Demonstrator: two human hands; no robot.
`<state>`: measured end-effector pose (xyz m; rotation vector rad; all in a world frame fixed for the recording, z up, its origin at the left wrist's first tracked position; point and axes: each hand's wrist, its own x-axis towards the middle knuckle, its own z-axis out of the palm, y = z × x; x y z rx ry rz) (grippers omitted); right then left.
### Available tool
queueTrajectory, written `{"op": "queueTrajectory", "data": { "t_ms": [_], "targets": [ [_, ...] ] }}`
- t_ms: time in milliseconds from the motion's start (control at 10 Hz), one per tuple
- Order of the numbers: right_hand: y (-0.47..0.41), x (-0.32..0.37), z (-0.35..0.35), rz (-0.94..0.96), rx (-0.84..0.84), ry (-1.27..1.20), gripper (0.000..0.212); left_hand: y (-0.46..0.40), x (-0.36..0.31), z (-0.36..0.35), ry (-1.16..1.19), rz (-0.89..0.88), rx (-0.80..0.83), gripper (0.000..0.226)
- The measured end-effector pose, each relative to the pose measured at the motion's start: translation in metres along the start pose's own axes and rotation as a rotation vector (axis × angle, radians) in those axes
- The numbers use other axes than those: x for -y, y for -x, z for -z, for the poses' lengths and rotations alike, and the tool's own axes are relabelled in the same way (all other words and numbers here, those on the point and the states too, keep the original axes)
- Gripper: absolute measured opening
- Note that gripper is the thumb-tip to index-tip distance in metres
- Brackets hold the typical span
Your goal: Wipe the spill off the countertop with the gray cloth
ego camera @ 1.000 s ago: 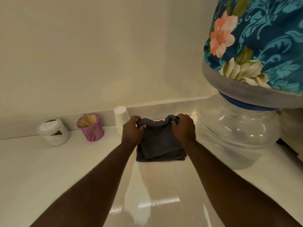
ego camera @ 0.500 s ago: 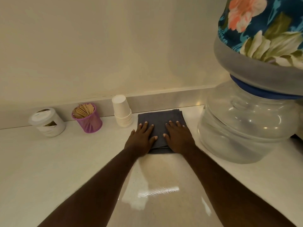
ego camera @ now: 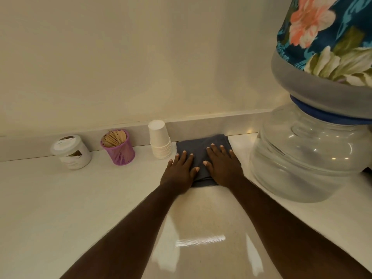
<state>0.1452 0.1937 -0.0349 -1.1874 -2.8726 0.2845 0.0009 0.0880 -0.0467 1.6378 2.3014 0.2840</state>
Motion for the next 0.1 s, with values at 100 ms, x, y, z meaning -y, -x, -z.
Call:
{"op": "queueTrajectory", "data": {
  "t_ms": [100],
  "targets": [
    [0.024,0.0299,0.0147,0.063,-0.142,-0.053,0.059,0.0344,0.0093,0.0182,0.038,-0.059,-0.117,0.054]
  ]
}}
